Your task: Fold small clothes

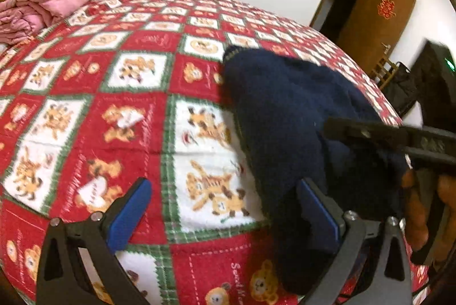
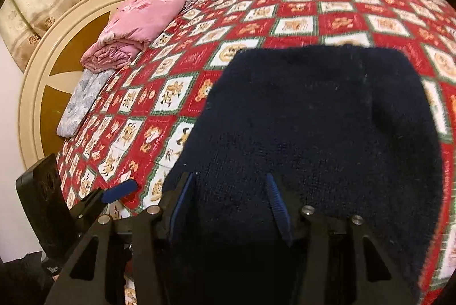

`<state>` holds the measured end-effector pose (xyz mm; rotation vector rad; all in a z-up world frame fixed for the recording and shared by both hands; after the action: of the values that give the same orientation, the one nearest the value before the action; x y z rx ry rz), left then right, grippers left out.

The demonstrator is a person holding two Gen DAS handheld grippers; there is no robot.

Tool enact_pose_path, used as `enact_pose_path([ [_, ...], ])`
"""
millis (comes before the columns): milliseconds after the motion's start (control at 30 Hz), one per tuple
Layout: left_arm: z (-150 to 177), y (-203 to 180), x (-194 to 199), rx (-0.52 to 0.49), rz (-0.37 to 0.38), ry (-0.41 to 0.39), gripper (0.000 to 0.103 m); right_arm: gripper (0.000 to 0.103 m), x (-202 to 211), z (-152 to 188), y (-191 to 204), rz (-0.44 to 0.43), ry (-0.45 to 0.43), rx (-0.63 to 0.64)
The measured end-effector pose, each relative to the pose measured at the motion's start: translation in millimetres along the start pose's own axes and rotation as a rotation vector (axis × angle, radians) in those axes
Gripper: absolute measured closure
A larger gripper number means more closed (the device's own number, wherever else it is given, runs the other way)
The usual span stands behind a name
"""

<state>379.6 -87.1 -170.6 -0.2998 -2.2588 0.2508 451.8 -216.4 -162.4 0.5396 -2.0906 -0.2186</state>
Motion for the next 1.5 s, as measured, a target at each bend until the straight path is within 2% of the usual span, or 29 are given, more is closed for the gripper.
enact_pose_path([
  [100,-5,-3,-1,-0.005,-0.022,-0.02,0.0,0.048,27,7,5,-0.014,-0.059,0.017],
  [233,-17,-12,-15,-0.029,-0.049,-0.014,0.0,0.048,51,27,1,0.064,-0.095,0.054],
  [300,-17,-24,-23,-0.06,-0.045,-0.001,0.0,0.048,55,36,-7,0.105,-0.093,0.046],
  [400,-12,-41,-41,-0.136,-0.079,0.029,0.0,0.049,44,55,-25,0.193,-0.03,0.065],
  [433,-8,-46,-46,-0.156,-0.085,0.045,0.0,0.049,41,60,-27,0.197,-0.028,0.078],
  [533,-6,-47,-44,-0.152,-0.081,0.027,0.0,0.049,39,64,-23,0.225,-0.041,0.132],
  [600,-11,-45,-39,-0.14,-0.046,0.031,0.0,0.048,44,63,-23,0.201,-0.044,0.125],
  [700,-25,-34,-23,-0.083,0.048,-0.028,0.0,0.048,77,57,-33,0.089,-0.154,0.051],
  [733,-31,-29,-22,-0.065,0.064,-0.029,0.0,0.042,94,53,-44,0.066,-0.221,-0.003],
  [767,-33,-29,-26,-0.063,0.059,-0.013,0.0,0.031,108,50,-58,0.055,-0.274,-0.066],
  [833,-38,-27,-38,-0.058,0.054,0.029,0.0,0.027,121,45,-88,0.052,-0.305,-0.18],
  [900,-40,-26,-50,-0.048,0.061,0.055,0.0,0.027,120,43,-111,0.042,-0.291,-0.248],
  [1000,-41,-26,-60,-0.034,0.097,0.075,0.0,0.027,106,44,-131,0.06,-0.23,-0.289],
  [1100,-43,-28,-67,-0.034,0.122,0.084,0.0,0.027,91,46,-143,0.035,-0.183,-0.315],
  [1133,-43,-28,-70,-0.036,0.126,0.088,0.0,0.027,87,47,-146,0.041,-0.18,-0.326],
  [1267,-44,-33,-80,-0.064,0.147,0.102,0.0,0.027,70,49,-157,-0.026,-0.166,-0.38],
  [1433,-45,-29,-95,-0.033,0.215,0.151,0.0,0.027,58,46,-162,-0.05,-0.184,-0.375],
  [1500,-44,-32,-95,-0.048,0.206,0.147,0.0,0.028,54,44,-161,-0.056,-0.184,-0.37],
])
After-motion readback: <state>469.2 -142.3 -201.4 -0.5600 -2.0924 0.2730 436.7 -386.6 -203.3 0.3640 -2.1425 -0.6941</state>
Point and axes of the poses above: each gripper's, at about its wrist camera, not at the fingertips, and x roughly against the way its jaws point, y to its left, z to its underside, the point moved 3 cm from there along -x, roughly the way its jaws point
